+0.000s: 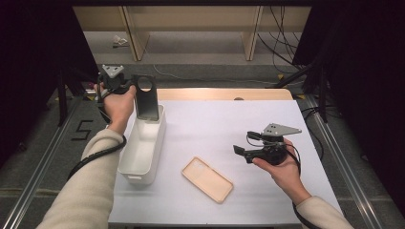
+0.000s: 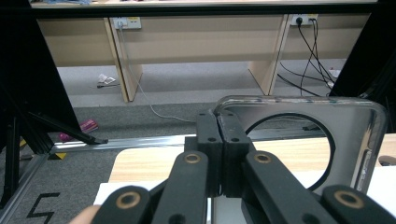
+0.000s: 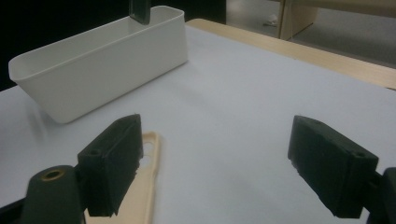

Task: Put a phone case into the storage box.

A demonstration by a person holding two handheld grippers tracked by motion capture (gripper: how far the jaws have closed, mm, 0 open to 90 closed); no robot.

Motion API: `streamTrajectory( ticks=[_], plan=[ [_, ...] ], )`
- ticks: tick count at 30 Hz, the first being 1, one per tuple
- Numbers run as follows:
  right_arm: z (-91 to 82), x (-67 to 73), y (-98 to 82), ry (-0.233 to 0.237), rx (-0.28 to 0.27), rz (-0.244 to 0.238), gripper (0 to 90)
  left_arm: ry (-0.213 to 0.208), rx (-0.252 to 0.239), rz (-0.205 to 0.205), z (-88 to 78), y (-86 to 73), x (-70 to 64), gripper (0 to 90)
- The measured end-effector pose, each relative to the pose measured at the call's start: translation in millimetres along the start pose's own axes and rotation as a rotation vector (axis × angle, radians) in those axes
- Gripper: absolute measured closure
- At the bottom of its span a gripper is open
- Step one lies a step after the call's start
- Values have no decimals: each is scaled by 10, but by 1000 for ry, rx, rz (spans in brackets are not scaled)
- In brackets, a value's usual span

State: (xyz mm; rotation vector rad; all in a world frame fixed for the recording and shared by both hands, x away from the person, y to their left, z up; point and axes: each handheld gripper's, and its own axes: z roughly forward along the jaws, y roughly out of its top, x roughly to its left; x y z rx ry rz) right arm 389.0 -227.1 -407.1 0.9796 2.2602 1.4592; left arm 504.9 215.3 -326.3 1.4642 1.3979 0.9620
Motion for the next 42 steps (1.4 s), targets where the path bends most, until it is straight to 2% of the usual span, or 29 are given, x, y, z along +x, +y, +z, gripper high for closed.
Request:
streamTrajectory(
  ticks=[14,42],
  plan=[
    [0,-1,2,0,-2,-3,189,20,12,-7,99,-24,32,888],
    [4,-3,1,4,0,-3,189,21,28,-13,244,-136,40,887]
  ],
)
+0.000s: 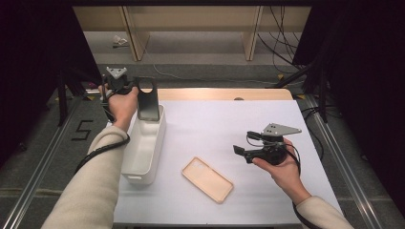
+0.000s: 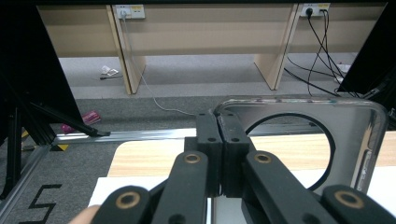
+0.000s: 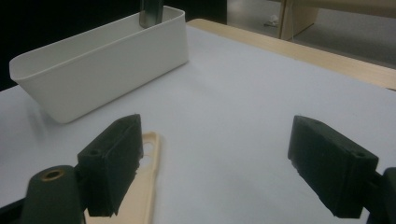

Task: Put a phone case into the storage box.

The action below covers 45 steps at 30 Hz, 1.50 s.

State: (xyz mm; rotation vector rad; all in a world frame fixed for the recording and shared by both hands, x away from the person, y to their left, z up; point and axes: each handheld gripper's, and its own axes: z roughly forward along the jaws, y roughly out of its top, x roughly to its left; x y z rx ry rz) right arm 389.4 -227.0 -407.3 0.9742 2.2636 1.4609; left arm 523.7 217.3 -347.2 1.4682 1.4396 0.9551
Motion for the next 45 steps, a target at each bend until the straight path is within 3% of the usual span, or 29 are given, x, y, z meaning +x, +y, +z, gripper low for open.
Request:
streamTrajectory(
  ticks=[25,45],
  plan=[
    [2,0,0,3,-1,-1,188,-10,45,-3,118,-158,5,885],
    [7,2,0,7,-3,-1,188,-7,79,21,208,-286,25,882]
  ],
)
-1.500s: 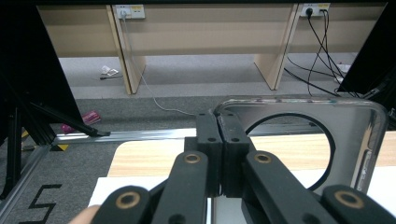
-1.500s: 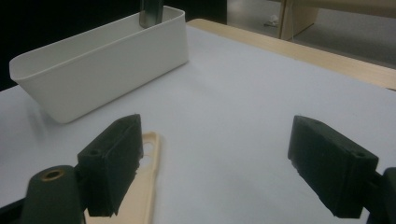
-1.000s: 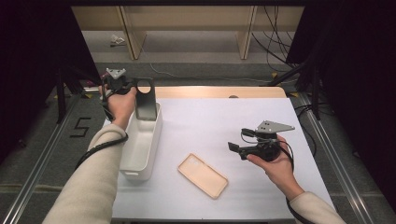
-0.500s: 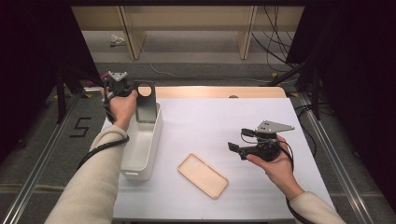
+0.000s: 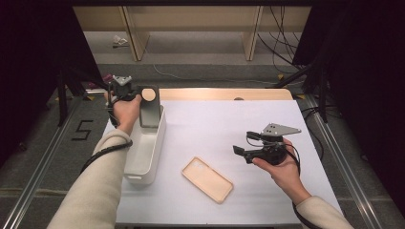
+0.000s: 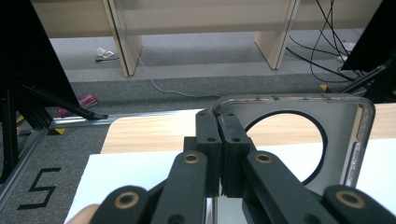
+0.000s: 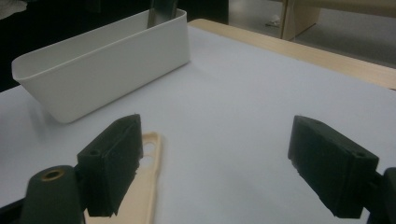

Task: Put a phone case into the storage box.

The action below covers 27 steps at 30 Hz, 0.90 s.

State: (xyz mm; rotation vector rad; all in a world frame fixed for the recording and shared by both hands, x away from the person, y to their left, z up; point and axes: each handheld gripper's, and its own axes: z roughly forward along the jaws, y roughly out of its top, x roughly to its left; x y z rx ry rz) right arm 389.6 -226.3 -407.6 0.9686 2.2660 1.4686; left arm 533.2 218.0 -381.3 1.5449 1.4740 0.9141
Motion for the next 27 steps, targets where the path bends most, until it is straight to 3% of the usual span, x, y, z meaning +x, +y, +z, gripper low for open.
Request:
streamTrajectory(
  ticks=[27],
  plan=[
    [1,-3,-1,0,1,1,187,-7,47,43,87,-118,-15,855]
  ],
)
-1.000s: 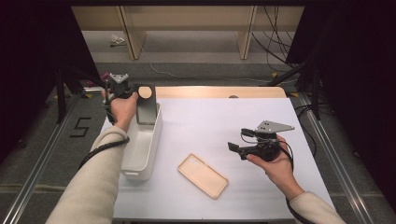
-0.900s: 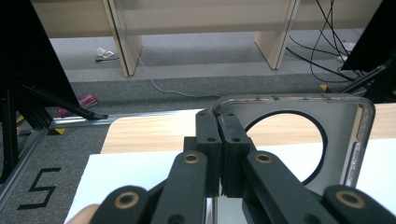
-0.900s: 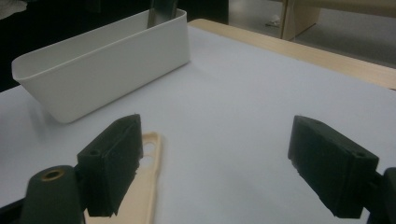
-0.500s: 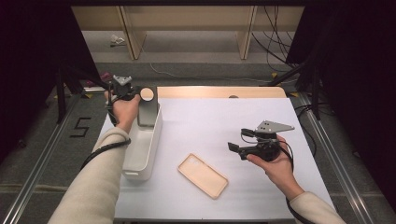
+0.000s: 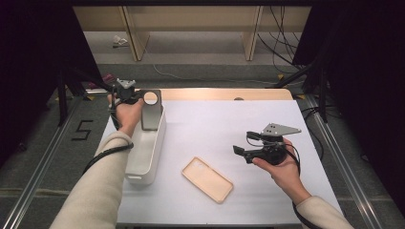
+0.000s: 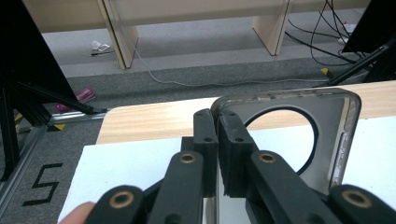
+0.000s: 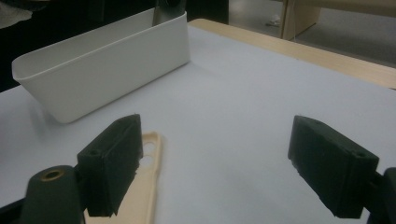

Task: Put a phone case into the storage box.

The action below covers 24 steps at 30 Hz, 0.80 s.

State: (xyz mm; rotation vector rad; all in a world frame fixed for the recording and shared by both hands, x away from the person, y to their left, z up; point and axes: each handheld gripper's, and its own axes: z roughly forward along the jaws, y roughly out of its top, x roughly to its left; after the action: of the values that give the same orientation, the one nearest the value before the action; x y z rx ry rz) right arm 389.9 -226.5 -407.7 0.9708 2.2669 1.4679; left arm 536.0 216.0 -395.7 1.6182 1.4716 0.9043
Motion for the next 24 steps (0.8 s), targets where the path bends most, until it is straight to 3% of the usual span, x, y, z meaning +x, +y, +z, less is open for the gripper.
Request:
streamTrajectory(
  ticks=[13,20,24],
  plan=[
    [1,2,1,0,-1,-2,187,-13,4,39,20,4,-1,767],
    [1,0,0,-1,1,0,187,-27,14,34,12,-7,-3,606],
    [3,0,-2,-1,1,2,186,-51,-7,27,-51,-6,-9,524]
  ],
)
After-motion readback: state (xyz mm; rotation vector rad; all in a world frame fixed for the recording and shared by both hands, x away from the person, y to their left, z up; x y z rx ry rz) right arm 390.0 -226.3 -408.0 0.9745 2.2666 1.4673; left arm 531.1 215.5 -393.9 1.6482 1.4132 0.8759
